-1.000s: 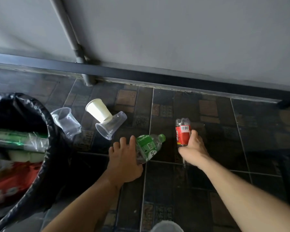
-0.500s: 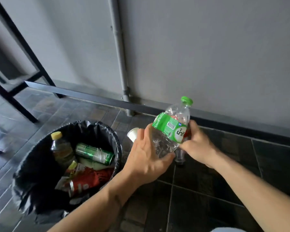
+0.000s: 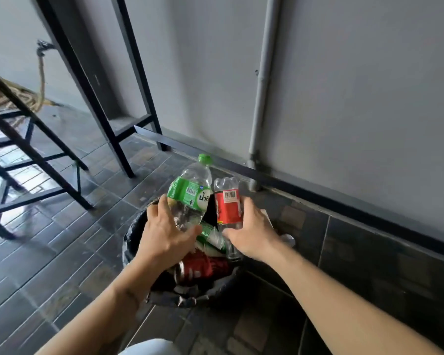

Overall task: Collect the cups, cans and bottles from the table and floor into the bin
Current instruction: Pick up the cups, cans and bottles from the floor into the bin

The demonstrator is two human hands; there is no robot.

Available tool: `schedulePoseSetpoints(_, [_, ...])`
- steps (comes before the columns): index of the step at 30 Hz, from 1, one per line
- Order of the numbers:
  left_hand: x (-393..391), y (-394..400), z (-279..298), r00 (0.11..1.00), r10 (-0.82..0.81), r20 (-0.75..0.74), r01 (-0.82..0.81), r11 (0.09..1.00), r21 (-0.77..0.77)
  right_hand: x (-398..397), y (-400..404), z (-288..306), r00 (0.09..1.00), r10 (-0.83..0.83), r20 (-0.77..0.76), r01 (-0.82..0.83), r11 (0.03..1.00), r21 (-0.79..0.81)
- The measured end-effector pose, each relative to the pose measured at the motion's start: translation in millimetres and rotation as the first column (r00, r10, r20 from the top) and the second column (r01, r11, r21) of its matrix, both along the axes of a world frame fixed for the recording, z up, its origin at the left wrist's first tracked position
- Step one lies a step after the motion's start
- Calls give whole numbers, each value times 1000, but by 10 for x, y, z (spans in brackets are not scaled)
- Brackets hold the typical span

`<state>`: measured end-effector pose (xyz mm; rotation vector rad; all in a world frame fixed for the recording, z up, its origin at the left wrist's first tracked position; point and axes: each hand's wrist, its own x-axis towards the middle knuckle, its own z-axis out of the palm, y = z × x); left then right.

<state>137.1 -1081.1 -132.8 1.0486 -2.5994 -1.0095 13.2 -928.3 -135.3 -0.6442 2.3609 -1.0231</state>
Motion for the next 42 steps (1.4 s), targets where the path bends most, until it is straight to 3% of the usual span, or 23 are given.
schedulePoseSetpoints(3, [135, -98, -197, 983, 36, 179, -40, 999, 22, 121, -1, -196, 995, 29, -101, -19, 995, 98])
schedulePoseSetpoints(7, [270, -179, -323, 978, 207, 33, -198, 965, -174, 102, 116, -305, 990, -73, -122, 99, 969, 228])
schedulePoseSetpoints(9, [353, -281, -375, 958, 286, 12, -274, 930, -244, 64, 180, -368, 987, -156, 25, 146, 961, 234])
schedulePoseSetpoints(11, [439, -386, -476, 947, 318, 52, -310, 943, -117, 99, 198, -423, 944, -225, 241, 175, 961, 212])
schedulePoseSetpoints(13, [520, -456, -597, 964, 263, 39, -263, 965, -15, 197, 164, -505, 895, -275, 352, 225, 958, 178])
schedulePoseSetpoints(21, [832, -846, -668, 917, 377, -133, -388, 918, -75, 466, -338, -474, 921, -245, 303, 235, 969, 72])
schedulePoseSetpoints(23, [956, -1038, -655, 909, 392, -139, -406, 908, -99, 514, -587, -497, 927, -203, 315, 196, 979, 53])
schedulePoseSetpoints(31, [1453, -1470, -755, 819, 566, -96, -574, 810, -118, 854, -1332, -502, 991, -13, 130, -3, 993, 117])
schedulePoseSetpoints(37, [1348, -1422, -632, 851, 526, -1, -509, 823, -253, 845, -1328, -648, 996, 66, 52, -69, 996, 60])
schedulePoseSetpoints(42, [719, -1042, -357, 927, 288, -241, -358, 874, -330, 577, -998, -615, 990, 136, 39, -137, 990, 43])
